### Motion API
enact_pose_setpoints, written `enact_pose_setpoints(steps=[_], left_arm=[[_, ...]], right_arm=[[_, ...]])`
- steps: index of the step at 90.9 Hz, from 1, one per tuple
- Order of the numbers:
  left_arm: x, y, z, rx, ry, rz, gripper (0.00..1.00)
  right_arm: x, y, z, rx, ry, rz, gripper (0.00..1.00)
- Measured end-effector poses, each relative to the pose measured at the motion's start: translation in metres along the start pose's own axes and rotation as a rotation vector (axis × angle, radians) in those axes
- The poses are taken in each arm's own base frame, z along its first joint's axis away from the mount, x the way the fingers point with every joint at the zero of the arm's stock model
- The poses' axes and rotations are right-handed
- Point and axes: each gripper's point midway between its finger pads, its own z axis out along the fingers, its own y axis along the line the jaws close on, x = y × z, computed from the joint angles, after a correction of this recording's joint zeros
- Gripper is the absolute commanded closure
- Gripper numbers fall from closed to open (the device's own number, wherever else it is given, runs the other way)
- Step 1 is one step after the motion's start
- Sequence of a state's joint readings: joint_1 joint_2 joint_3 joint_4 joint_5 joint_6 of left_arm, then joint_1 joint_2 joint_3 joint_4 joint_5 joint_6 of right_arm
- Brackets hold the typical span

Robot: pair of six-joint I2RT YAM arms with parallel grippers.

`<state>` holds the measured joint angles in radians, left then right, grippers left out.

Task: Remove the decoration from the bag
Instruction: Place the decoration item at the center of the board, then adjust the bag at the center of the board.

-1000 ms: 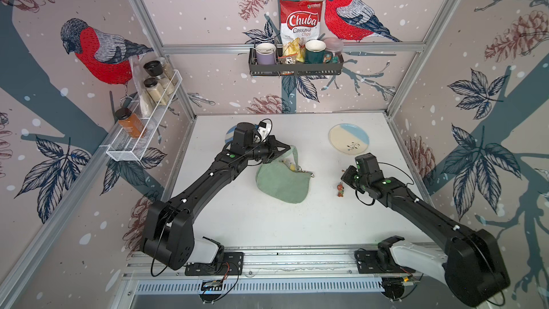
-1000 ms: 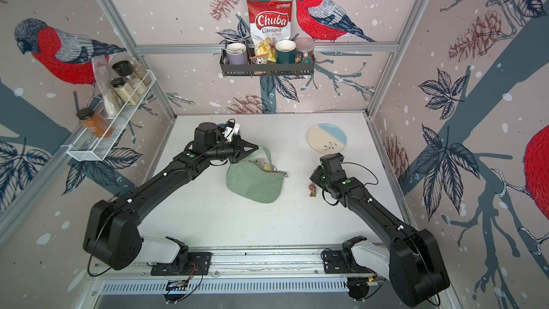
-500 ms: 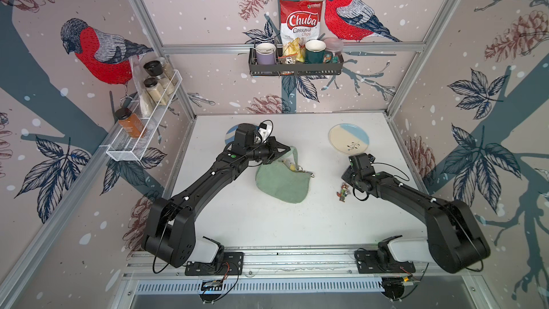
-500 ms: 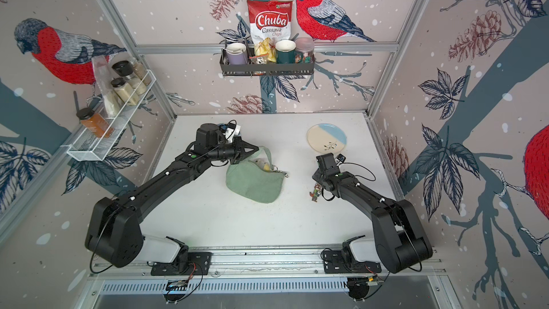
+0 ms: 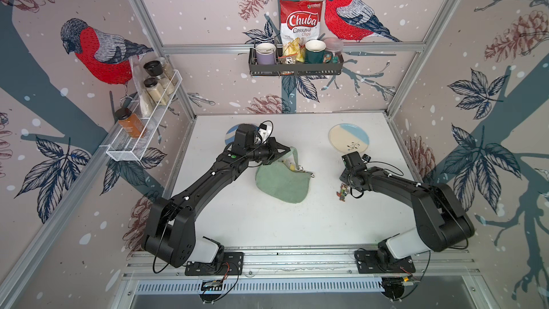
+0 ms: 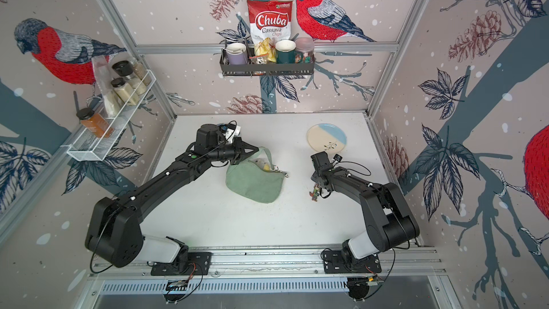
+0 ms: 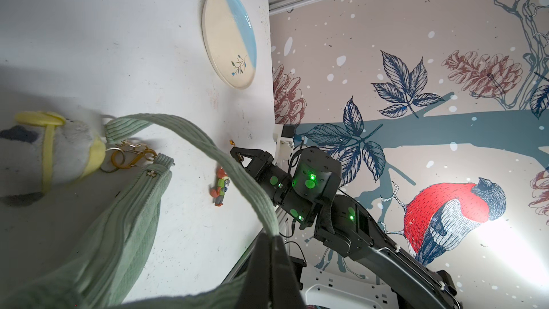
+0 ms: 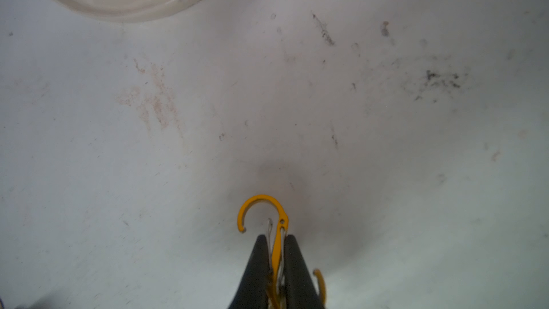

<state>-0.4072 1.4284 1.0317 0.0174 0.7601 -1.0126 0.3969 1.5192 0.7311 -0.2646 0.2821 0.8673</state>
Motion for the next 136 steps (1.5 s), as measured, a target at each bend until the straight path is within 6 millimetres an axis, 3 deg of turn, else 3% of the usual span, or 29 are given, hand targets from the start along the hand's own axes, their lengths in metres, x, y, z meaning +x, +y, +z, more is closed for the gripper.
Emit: enact_pose_setpoints(steps=[94,111,125,136], left_arm=[[0.0,0.001,-0.001,-0.001,-0.001,0.01,1.0],[0.0,0.0,-0.001,0.0,-0.002,0.016,1.0],[0.001,0.001,-0.001,-0.001,-0.001,0.015,1.0],[0.001,-0.001,-0.002,0.001,-0.003,0.018,1.0]], right_arm=[[0.012,-0.008,0.003,0.025,0.077,0.019,0.53],[0.01,-0.001,-0.004,-0.022,0.135,0.049,0.36],[0.003,0.005,-0.014,-0.075,0.183,0.087,0.12],[-0.007,0.011,-0.026,-0.117,0.225,0.1,0.1]])
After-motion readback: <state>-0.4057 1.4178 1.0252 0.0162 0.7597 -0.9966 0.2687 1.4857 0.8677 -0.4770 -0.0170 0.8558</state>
